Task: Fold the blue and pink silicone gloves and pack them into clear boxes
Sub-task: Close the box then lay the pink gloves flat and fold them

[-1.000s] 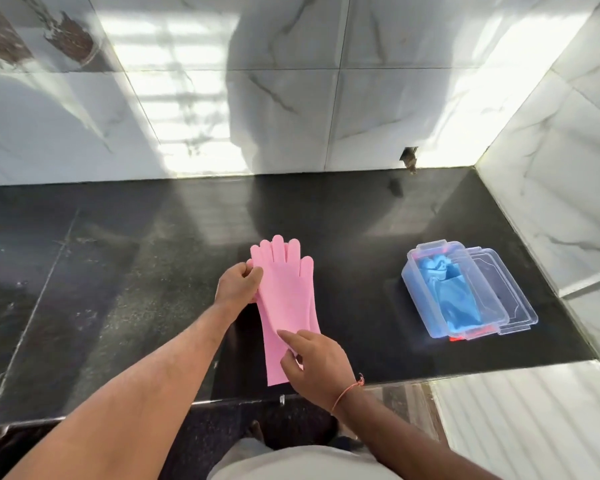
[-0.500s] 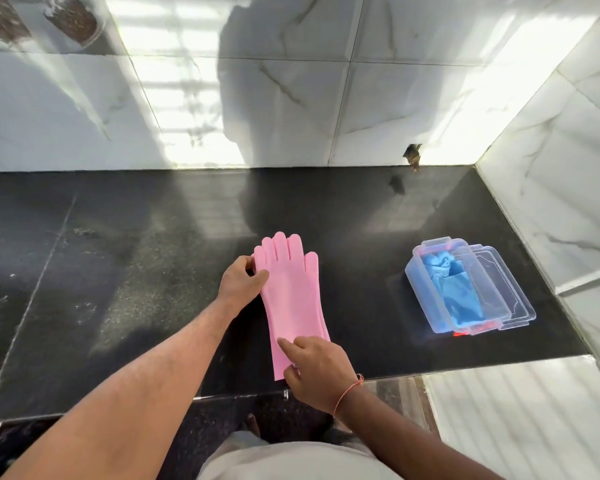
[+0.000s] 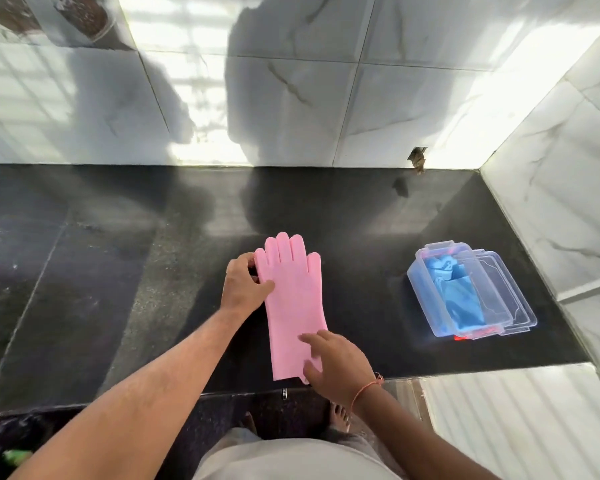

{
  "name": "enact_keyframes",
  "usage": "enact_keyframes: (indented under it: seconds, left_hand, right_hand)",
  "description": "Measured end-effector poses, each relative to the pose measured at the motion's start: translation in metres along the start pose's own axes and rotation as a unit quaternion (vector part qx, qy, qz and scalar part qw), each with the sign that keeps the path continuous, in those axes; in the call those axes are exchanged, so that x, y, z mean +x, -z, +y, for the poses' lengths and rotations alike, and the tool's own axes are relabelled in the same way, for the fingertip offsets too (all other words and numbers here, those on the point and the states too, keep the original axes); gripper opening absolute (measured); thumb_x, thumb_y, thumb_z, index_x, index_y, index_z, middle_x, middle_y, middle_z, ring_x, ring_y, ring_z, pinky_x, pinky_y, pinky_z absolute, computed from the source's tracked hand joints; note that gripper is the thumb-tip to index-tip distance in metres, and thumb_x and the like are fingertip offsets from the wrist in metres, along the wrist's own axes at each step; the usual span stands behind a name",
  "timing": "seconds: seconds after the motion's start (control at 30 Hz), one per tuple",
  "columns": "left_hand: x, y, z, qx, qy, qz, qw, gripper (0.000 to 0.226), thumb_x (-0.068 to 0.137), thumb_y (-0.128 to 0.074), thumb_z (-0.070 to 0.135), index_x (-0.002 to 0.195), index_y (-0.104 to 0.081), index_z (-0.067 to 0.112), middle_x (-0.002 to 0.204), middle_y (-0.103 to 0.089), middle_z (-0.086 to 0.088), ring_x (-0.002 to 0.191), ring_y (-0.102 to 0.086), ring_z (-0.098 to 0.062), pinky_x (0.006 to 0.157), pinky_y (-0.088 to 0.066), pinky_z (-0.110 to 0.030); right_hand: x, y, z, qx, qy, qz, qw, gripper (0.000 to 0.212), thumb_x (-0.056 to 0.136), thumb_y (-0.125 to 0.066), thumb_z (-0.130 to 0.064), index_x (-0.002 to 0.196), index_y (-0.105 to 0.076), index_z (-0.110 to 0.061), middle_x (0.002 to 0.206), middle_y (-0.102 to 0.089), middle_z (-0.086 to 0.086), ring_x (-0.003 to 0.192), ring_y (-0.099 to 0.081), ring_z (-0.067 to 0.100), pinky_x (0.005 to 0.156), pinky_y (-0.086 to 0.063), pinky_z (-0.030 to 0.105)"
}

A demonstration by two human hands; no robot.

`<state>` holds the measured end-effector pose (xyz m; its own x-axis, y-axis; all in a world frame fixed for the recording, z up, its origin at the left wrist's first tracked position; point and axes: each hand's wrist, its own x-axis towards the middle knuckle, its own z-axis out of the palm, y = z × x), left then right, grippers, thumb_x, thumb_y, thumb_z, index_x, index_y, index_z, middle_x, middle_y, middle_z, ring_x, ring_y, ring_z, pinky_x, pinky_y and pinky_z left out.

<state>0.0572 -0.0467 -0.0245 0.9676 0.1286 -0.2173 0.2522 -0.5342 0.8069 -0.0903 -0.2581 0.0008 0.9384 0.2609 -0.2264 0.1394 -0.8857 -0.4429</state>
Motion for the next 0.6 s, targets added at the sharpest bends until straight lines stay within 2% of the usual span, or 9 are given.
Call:
enact_keyframes:
  seconds: [0.07, 0.13, 0.23, 0.33, 0.43, 0.53, 0.6]
  left_hand:
    - [-0.012, -0.002, -0.004, 0.003, 0.002, 0.007, 1.000, 0.069, 0.079, -0.089, 0.012, 0.142, -0.061, 0.017, 0.131, -0.057, -0.001, 0.092, -0.074, -0.016, 0.083, -0.058, -0.022]
    - [-0.029, -0.004, -0.012, 0.022, 0.016, -0.007, 1.000, 0.071, 0.081, -0.090, 0.017, 0.145, -0.058, 0.018, 0.129, -0.062, 0.003, 0.086, -0.074, -0.011, 0.076, -0.052, -0.016]
    - [-0.062, -0.008, -0.027, 0.051, 0.028, -0.044, 0.997, 0.063, 0.084, -0.089, 0.024, 0.142, -0.062, 0.022, 0.117, -0.072, 0.013, 0.093, -0.071, -0.006, 0.078, -0.049, -0.021]
    - [-0.093, -0.012, -0.037, 0.068, 0.034, -0.062, 0.995, 0.045, 0.087, -0.088, 0.031, 0.127, -0.068, 0.029, 0.103, -0.070, 0.022, 0.092, -0.065, 0.005, 0.072, -0.044, -0.012]
    - [-0.115, -0.014, -0.040, 0.082, 0.037, -0.060, 0.994, 0.031, 0.085, -0.090, 0.039, 0.106, -0.068, 0.036, 0.094, -0.071, 0.024, 0.085, -0.066, 0.009, 0.067, -0.044, -0.008]
    - [-0.126, -0.012, -0.042, 0.092, 0.021, -0.055, 0.994, 0.027, 0.083, -0.090, 0.045, 0.095, -0.066, 0.040, 0.084, -0.072, 0.023, 0.077, -0.068, 0.008, 0.071, -0.052, -0.016]
    - [-0.132, -0.010, -0.045, 0.121, -0.005, -0.057, 0.991, 0.032, 0.082, -0.089, 0.052, 0.102, -0.068, 0.039, 0.089, -0.071, 0.024, 0.080, -0.068, 0.005, 0.080, -0.060, -0.027]
  right_hand:
    - [-0.002, 0.002, 0.013, 0.013, -0.057, 0.039, 0.998, 0.046, 0.101, -0.059, -0.039, 0.146, -0.060, -0.032, 0.117, -0.065, -0.014, 0.107, -0.064, 0.009, 0.096, -0.054, 0.027]
    - [-0.003, 0.004, 0.022, 0.026, -0.111, 0.047, 0.992, 0.040, 0.101, -0.060, -0.039, 0.140, -0.063, -0.030, 0.119, -0.066, -0.011, 0.105, -0.065, 0.010, 0.094, -0.054, 0.027]
    - [-0.001, 0.004, 0.028, 0.057, -0.182, 0.028, 0.981, 0.037, 0.098, -0.065, -0.044, 0.131, -0.065, -0.027, 0.112, -0.067, -0.010, 0.095, -0.063, 0.013, 0.086, -0.052, 0.028]
    - [0.002, 0.002, 0.028, 0.080, -0.228, 0.017, 0.970, 0.032, 0.092, -0.072, -0.046, 0.118, -0.069, -0.028, 0.096, -0.068, -0.014, 0.087, -0.064, 0.012, 0.079, -0.050, 0.028]
    - [0.003, 0.001, 0.028, 0.107, -0.257, 0.019, 0.960, 0.012, 0.089, -0.076, -0.040, 0.096, -0.072, -0.031, 0.083, -0.070, -0.015, 0.081, -0.068, 0.010, 0.080, -0.058, 0.031]
    - [0.004, 0.001, 0.033, 0.135, -0.269, 0.017, 0.953, 0.005, 0.091, -0.075, -0.031, 0.087, -0.073, -0.031, 0.086, -0.073, -0.013, 0.081, -0.068, 0.010, 0.081, -0.061, 0.032]
    - [0.004, 0.002, 0.037, 0.168, -0.273, 0.013, 0.947, 0.005, 0.092, -0.077, -0.027, 0.088, -0.074, -0.028, 0.089, -0.075, -0.010, 0.081, -0.070, 0.010, 0.083, -0.064, 0.032]
